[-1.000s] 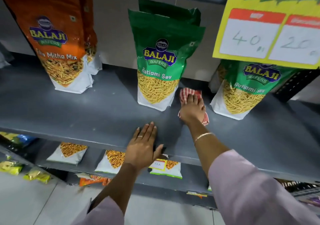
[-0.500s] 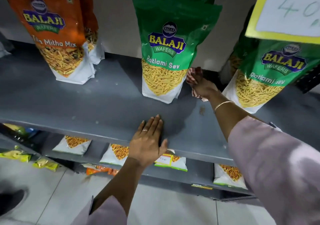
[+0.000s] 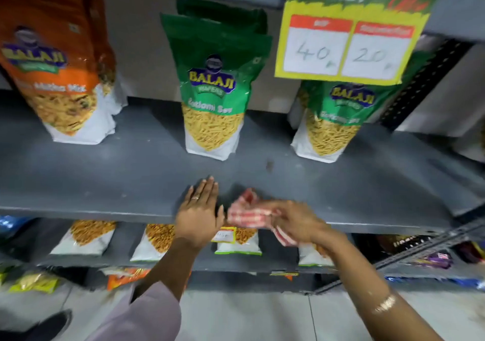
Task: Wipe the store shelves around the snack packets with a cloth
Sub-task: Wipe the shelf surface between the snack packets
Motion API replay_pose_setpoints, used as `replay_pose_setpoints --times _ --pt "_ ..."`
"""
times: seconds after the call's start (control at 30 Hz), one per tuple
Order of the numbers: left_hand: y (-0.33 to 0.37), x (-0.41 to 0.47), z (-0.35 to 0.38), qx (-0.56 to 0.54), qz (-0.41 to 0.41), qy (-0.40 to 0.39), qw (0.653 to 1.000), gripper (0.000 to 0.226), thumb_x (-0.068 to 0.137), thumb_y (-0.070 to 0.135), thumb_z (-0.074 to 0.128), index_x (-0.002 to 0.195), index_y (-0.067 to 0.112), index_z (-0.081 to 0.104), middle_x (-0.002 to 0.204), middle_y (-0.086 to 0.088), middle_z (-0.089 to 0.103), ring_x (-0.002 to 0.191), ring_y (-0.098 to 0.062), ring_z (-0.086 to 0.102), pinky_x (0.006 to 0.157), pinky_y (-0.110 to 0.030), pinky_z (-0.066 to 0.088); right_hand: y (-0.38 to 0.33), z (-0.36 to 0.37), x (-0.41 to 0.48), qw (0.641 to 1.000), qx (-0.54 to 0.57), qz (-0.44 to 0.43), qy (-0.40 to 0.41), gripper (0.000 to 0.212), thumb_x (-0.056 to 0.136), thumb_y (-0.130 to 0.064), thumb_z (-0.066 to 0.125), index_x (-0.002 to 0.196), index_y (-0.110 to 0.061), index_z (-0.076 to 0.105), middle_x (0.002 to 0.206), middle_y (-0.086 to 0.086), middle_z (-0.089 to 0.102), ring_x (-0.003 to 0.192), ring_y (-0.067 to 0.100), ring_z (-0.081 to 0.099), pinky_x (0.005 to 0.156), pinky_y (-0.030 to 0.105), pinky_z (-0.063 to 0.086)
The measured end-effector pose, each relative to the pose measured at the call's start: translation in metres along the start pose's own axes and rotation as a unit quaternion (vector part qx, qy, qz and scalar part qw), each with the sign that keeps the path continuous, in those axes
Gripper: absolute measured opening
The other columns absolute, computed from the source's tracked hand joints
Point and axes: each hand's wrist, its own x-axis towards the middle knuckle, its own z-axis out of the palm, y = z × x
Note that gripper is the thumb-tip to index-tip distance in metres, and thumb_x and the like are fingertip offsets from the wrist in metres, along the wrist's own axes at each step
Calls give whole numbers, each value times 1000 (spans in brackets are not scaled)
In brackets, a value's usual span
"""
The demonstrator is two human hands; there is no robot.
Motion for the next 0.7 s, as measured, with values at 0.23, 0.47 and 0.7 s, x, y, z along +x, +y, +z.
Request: replay_pose_setpoints --times 0.23,0.47,0.7 --pt "1 0 -1 1 -8 -12 1000 56 77 26 35 107 -6 69 114 -20 67 102 -33 67 98 -39 30 3 -22 18 957 228 27 176 44 91 -22 43 131 -37 53 128 11 65 105 29 69 96 47 53" --pt "-1 -1 4 1 -3 -5 1000 56 78 25 34 108 -8 68 115 -22 66 103 -35 66 100 -38 28 -8 25 51 972 -111 71 194 56 101 -28 35 152 -26 13 163 -5 5 150 15 9 122 35 16" --pt "-2 -2 6 -16 -6 3 1000 58 79 27 33 110 -9 66 118 -23 64 106 -37 64 105 -36 24 128 -15 19 894 -76 347 274 72 91 -27 37 153 -28 1 163 -3 -5 151 22 -3 120 47 17"
